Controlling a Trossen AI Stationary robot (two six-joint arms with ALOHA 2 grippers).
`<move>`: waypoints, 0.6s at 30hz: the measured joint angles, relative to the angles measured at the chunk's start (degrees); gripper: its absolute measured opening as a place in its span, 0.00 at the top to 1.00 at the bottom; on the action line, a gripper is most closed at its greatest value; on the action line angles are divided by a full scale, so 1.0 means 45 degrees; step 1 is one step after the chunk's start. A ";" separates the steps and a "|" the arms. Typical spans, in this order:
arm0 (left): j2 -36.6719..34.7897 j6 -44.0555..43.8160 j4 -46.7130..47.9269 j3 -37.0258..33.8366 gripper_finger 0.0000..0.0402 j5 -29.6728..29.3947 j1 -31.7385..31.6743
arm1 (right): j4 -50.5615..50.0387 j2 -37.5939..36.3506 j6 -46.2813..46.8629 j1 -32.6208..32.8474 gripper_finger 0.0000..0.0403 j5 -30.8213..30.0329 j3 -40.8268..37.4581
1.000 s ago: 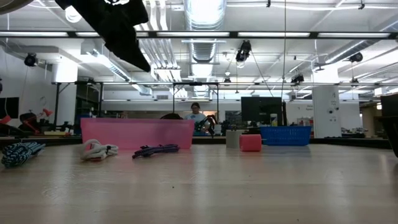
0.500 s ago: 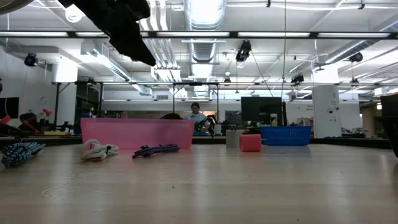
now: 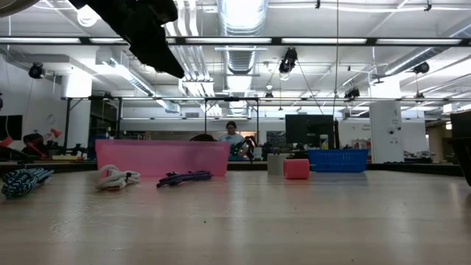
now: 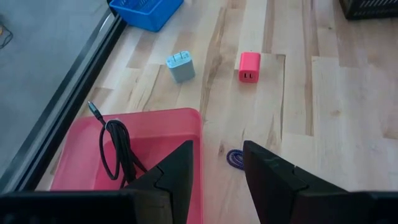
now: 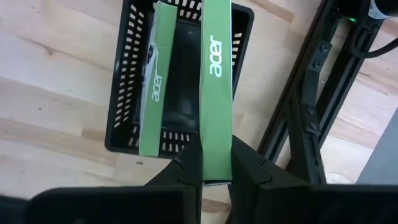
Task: Pick and place items into bin
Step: Put the usb box into the black bin
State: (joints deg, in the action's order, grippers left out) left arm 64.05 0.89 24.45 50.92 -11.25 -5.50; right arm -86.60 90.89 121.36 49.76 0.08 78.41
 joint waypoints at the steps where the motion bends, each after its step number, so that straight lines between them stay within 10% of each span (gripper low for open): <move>1: 0.0000 0.0000 0.0004 0.0000 0.69 0.0000 0.0000 | 0.0011 0.0074 0.0083 0.0000 0.92 -0.0005 -0.0005; 18: 0.0000 0.0000 0.0005 0.0000 0.69 -0.0005 0.0000 | 0.0159 0.0666 0.0612 0.0204 0.92 -0.1504 -0.0010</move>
State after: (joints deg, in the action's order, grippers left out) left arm 64.05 0.89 24.47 50.92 -11.27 -5.50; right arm -85.89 93.89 124.11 50.68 -6.69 78.37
